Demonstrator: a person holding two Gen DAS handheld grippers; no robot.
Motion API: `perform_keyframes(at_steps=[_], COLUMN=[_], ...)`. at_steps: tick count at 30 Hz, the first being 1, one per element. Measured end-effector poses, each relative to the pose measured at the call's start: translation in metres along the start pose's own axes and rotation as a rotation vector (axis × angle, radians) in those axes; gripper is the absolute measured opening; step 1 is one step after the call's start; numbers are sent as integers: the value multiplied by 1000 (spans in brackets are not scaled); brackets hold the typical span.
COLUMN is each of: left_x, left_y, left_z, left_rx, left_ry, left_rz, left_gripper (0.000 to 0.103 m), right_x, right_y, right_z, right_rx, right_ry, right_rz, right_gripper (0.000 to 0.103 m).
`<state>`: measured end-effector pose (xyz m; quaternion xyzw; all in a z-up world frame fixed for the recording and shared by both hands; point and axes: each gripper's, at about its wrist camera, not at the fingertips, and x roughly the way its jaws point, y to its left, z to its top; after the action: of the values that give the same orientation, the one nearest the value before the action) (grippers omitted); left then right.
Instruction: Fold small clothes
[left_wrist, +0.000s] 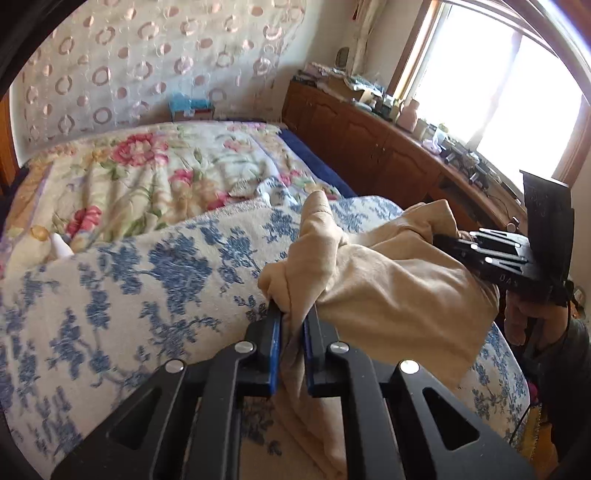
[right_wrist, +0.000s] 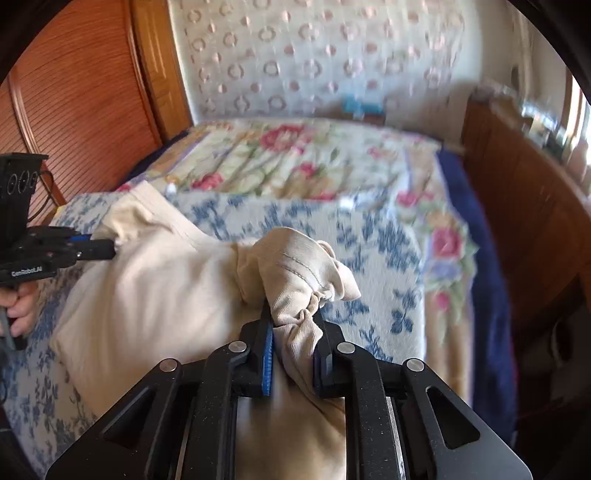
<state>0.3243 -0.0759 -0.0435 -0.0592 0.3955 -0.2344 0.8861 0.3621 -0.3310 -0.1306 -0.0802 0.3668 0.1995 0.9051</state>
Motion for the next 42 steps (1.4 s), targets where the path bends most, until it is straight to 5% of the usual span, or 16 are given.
perform_keyframes(at_steps=[10,21,24,33,39,42], left_x=[-120,-210,-216,-216,-211,-216], left_y=[36,176,206,257,259,254], left_z=[-37,-108,-129,-187,-193,-190], left_rx=[-65,-279,-335,-479,-468,-431], left_ry=[-189,-308,-303,-254,-185,-176], left_rz=[68,337,414,444,471,491], left_gripper=[7,7,7,7,9,16], right_x=[-36,53,82,155,185,200], right_y=[68,242,302,462,507,506], right_z=[47,140,166,191,189,190], right_rx=[-86,-325,-411,-646,-688,-676], right_ry=[-177,-200,-186,-137,-55,-25], right_rz=[81,263,290,348,394,325], right_gripper=[11,11,11,11,13,29])
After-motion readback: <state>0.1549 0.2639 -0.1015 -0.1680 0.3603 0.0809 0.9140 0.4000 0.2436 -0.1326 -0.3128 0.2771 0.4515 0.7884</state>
